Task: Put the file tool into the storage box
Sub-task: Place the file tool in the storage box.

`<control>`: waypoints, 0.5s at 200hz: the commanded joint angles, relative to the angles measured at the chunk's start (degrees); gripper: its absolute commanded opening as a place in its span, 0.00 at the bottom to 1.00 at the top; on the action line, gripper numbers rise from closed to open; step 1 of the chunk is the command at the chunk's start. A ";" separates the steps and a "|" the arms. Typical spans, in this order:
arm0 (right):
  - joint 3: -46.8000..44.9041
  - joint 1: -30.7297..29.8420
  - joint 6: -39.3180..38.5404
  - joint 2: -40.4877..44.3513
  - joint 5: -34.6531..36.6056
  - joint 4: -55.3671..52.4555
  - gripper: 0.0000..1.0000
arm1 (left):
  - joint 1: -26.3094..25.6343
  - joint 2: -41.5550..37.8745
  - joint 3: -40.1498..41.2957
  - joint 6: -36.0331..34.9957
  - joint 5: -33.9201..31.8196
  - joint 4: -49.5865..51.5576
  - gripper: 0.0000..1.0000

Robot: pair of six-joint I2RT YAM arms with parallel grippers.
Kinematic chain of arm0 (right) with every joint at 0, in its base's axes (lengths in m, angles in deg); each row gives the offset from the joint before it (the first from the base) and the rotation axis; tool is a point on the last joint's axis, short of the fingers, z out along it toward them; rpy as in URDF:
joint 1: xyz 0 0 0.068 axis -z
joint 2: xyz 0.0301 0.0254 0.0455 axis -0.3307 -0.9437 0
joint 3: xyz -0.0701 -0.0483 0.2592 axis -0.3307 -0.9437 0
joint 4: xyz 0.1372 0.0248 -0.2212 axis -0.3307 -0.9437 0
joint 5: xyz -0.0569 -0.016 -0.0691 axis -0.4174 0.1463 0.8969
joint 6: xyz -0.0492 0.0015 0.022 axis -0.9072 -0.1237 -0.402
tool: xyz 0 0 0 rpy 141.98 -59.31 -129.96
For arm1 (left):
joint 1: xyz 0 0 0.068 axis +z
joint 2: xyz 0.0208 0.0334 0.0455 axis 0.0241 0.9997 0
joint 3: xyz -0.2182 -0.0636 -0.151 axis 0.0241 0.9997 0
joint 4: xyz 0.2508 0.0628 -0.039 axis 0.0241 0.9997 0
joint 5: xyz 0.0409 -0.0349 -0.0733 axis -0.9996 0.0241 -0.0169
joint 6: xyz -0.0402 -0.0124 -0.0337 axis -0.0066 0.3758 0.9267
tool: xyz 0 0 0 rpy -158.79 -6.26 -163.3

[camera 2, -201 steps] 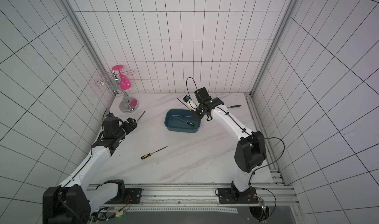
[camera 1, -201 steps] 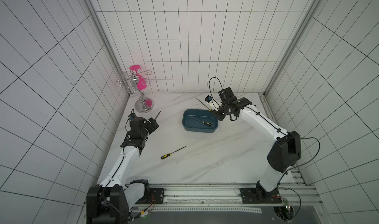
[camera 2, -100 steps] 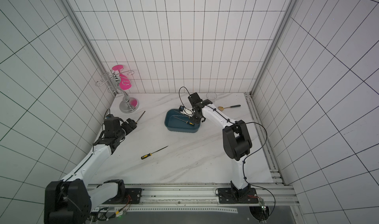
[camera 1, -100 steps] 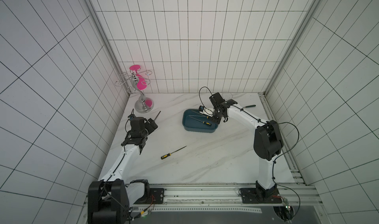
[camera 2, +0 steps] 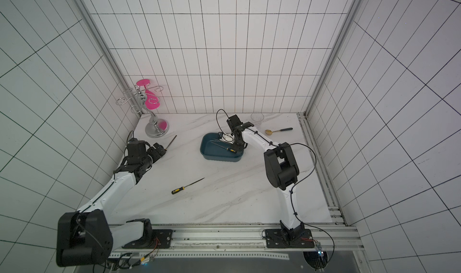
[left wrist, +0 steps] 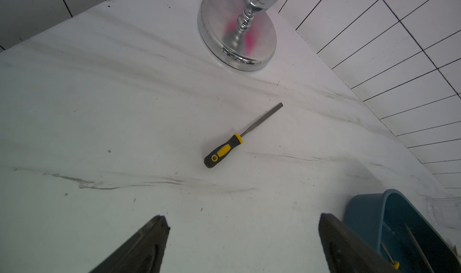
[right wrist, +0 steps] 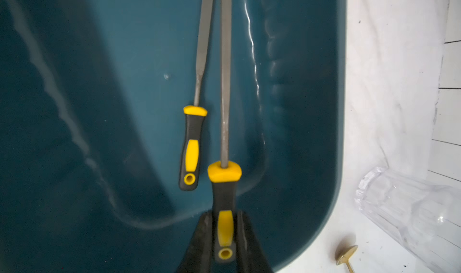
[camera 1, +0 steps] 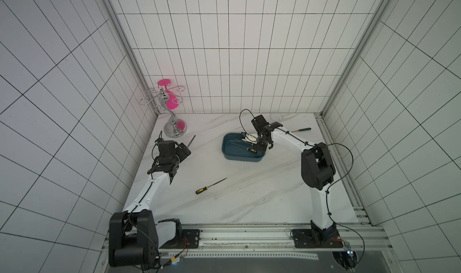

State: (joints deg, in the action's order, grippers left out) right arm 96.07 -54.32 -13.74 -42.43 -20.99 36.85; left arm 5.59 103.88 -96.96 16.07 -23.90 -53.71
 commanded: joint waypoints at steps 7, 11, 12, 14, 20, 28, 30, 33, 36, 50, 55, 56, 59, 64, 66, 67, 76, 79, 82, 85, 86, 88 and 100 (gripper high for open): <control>5.11 -0.50 0.60 -2.67 2.82 -0.50 0.00 | 0.62 1.38 -1.60 0.09 0.00 -0.88 0.98; 5.61 -0.50 0.68 -3.09 3.29 -0.50 0.00 | 0.76 1.69 -1.73 0.09 0.08 -0.96 0.98; 5.72 -0.50 0.69 -3.21 3.43 -0.50 0.00 | 0.74 1.72 -1.72 0.09 0.09 -0.97 0.98; 5.98 -0.55 0.69 -3.41 3.64 -0.50 0.00 | 0.79 1.86 -1.78 0.09 0.13 -0.98 0.98; 6.59 -0.59 0.72 -4.03 4.26 -0.51 0.00 | 0.87 2.25 -1.89 0.09 0.24 -0.89 0.98; 7.32 -0.59 0.77 -4.65 4.74 -0.58 0.00 | 0.97 2.75 -2.15 0.09 0.43 -0.89 0.98; 7.57 -0.64 0.78 -4.83 4.96 -0.58 0.00 | 1.02 2.84 -2.20 0.02 0.44 -0.91 0.98; 7.83 -0.65 0.76 -5.00 5.04 -0.63 0.01 | 1.06 3.04 -2.22 0.00 0.44 -0.94 0.98; 8.05 -0.68 0.78 -5.22 5.20 -0.67 0.01 | 1.07 3.19 -2.24 0.00 0.46 -0.97 0.98; 9.29 -0.68 1.02 -6.06 5.24 -1.33 0.04 | 1.23 3.82 -2.26 -0.09 0.44 -1.23 0.98; 9.90 -0.72 1.13 -6.35 5.18 -1.80 0.05 | 1.24 4.10 -2.29 -0.17 0.44 -1.40 0.98; 10.02 -0.75 1.13 -6.38 5.17 -1.89 0.05 | 1.29 4.16 -2.26 -0.17 0.44 -1.41 0.98; 10.36 -0.81 1.21 -6.60 5.18 -2.17 0.06 | 1.32 4.33 -2.29 -0.17 0.36 -1.42 0.98; 10.65 -0.77 1.30 -6.86 5.15 -2.48 0.08 | 1.40 4.47 -2.24 -0.11 0.35 -1.50 0.98; 10.86 -0.77 1.37 -6.94 5.22 -2.57 0.09 | 1.41 4.57 -2.26 -0.16 0.35 -1.50 0.98; 10.94 -0.77 1.38 -6.98 5.23 -2.59 0.09 | 1.42 4.57 -2.25 -0.17 0.35 -1.50 0.98; 11.32 -0.77 1.57 -7.32 5.48 -2.78 0.11 | 1.50 4.95 -2.35 -0.12 0.44 -1.50 0.98; 11.29 -0.88 1.64 -7.43 5.52 -2.78 0.12 | 1.51 4.97 -2.41 -0.19 0.52 -1.50 0.98; 11.37 -0.86 1.66 -7.48 5.50 -2.78 0.14 | 1.51 5.04 -2.39 -0.25 0.53 -1.50 0.98; 11.37 -0.86 1.66 -7.49 5.57 -2.78 0.15 | 1.58 5.05 -2.35 -0.26 0.53 -1.50 0.98; 11.42 -0.86 1.70 -7.52 5.58 -2.78 0.16 | 1.59 5.03 -2.38 -0.26 0.53 -1.50 0.98; 11.41 -0.86 1.74 -7.59 5.59 -2.78 0.17 | 1.59 5.08 -2.34 -0.22 0.59 -1.50 0.98; 11.67 -0.86 2.00 -7.88 5.72 -2.73 0.23 | 1.68 5.15 -2.41 -0.31 0.62 -1.66 0.98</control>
State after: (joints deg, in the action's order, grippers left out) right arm 104.83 -54.69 -12.95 -48.97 -16.34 35.85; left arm 6.81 108.64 -97.92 16.11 -23.66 -54.12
